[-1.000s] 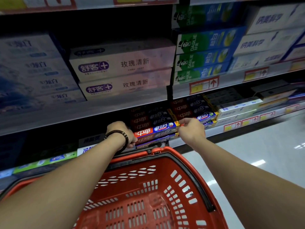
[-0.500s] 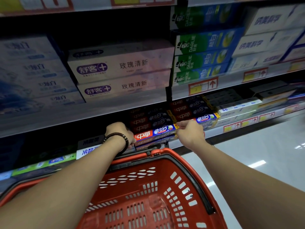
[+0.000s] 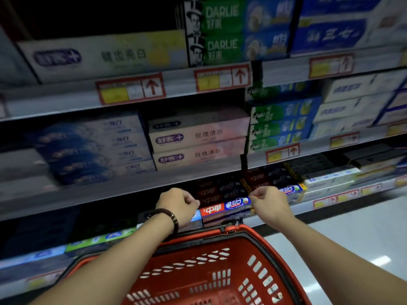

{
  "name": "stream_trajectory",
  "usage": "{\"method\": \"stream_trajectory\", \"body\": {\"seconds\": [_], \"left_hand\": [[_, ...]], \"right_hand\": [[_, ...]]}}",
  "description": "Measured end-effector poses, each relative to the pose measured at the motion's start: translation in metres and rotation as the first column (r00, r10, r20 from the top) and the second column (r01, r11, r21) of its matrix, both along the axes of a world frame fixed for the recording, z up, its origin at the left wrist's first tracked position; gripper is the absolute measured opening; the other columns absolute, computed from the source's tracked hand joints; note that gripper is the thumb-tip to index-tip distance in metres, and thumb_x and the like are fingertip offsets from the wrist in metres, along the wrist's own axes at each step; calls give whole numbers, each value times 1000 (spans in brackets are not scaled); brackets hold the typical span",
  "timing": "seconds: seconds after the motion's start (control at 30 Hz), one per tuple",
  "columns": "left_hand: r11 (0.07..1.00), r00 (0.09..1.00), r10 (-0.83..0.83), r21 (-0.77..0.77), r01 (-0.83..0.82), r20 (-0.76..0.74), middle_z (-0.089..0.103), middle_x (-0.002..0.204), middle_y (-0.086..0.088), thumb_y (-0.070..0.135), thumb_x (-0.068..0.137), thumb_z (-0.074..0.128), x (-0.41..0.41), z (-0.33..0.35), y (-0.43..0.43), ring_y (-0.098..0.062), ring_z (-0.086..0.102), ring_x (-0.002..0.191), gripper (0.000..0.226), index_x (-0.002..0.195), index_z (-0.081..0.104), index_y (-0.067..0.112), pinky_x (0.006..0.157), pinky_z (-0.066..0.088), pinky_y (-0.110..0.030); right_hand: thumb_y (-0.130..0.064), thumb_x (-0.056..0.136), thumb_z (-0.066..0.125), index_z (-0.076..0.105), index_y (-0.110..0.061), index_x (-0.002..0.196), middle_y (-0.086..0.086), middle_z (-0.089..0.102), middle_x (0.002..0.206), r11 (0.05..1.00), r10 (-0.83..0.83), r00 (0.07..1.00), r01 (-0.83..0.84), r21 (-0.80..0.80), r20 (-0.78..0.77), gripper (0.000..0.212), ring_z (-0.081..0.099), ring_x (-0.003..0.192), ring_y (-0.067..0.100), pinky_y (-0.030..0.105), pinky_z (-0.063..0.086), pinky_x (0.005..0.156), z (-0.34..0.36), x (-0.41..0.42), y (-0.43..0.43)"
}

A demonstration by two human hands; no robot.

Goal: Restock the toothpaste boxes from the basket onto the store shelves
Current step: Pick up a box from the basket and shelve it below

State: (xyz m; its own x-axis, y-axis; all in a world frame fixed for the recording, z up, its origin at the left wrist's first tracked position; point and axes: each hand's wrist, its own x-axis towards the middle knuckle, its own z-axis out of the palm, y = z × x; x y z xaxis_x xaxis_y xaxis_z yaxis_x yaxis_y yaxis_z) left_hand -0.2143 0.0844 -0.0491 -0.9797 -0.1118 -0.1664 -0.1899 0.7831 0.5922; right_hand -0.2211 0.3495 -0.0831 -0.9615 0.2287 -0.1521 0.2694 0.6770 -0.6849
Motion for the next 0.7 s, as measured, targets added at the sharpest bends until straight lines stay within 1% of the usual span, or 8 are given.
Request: {"method": "stream_trajectory", "body": {"seconds": [0.13, 0.23, 0.3, 0.4, 0.5, 0.57, 0.63, 0.7], "left_hand": [[999, 1000, -12, -53, 11, -19, 73, 66, 12, 46, 92, 68, 25, 27, -26, -8, 70, 72, 34, 69, 77, 23, 77, 58, -27], [995, 998, -46, -87, 43, -31, 73, 63, 13, 46, 96, 63, 50, 47, -45, -4, 68, 66, 39, 67, 75, 24, 72, 55, -24], [992, 997, -69, -109, 65, -35, 71, 61, 15, 48, 96, 62, 68, 58, -56, -1, 67, 62, 38, 65, 74, 29, 70, 54, -23], [989, 995, -70, -136, 59, -73, 69, 60, 17, 51, 94, 64, 91, 73, -74, 0, 65, 62, 33, 65, 73, 38, 68, 53, -22], [994, 996, -39, -103, 31, -79, 71, 63, 16, 52, 95, 63, 114, 87, -94, -4, 67, 63, 31, 68, 74, 39, 68, 55, -24], [999, 998, -10, -46, 7, -57, 73, 65, 14, 49, 95, 65, 130, 92, -107, -7, 69, 60, 29, 72, 75, 33, 69, 59, -27], [999, 999, 3, -39, -5, -43, 74, 67, 13, 44, 94, 68, 144, 92, -115, -5, 68, 57, 28, 74, 76, 27, 70, 60, -27], [997, 999, -5, -80, 1, -49, 74, 67, 16, 43, 91, 70, 158, 93, -125, 1, 66, 56, 25, 72, 75, 26, 71, 57, -23]], "right_hand": [[-27, 102, 64, 75, -24, 89, -4, 73, 82, 998, 61, 998, -61, 34, 15, 17, 66, 79, 13, 27, 44, 63, 29, 16, -6], [-30, 103, 64, 74, -24, 81, -3, 75, 79, 993, 113, 994, -113, 40, 5, 25, 69, 78, 14, 30, 48, 68, 55, 31, -12], [-31, 103, 65, 74, -22, 76, -3, 75, 74, 989, 139, 990, -139, 42, -11, 29, 71, 75, 16, 32, 54, 70, 73, 43, -17], [-31, 103, 66, 74, -21, 77, -2, 76, 75, 989, 145, 989, -145, 15, -23, 29, 73, 75, 18, 37, 60, 78, 94, 61, -24], [-28, 101, 68, 76, -20, 74, -1, 77, 71, 993, 95, 994, -98, -65, -46, 29, 75, 72, 20, 44, 63, 78, 107, 79, -36], [-28, 98, 68, 77, -21, 74, -2, 77, 70, 991, 75, 995, -81, -103, -58, 27, 76, 73, 21, 46, 63, 77, 111, 88, -46], [-28, 98, 68, 78, -23, 78, -2, 78, 72, 989, 63, 996, -71, -129, -62, 23, 76, 72, 20, 44, 63, 74, 114, 98, -53], [-27, 98, 68, 77, -22, 79, -2, 77, 72, 989, 71, 994, -81, -125, -79, 21, 75, 68, 17, 39, 61, 73, 114, 107, -61]]}}
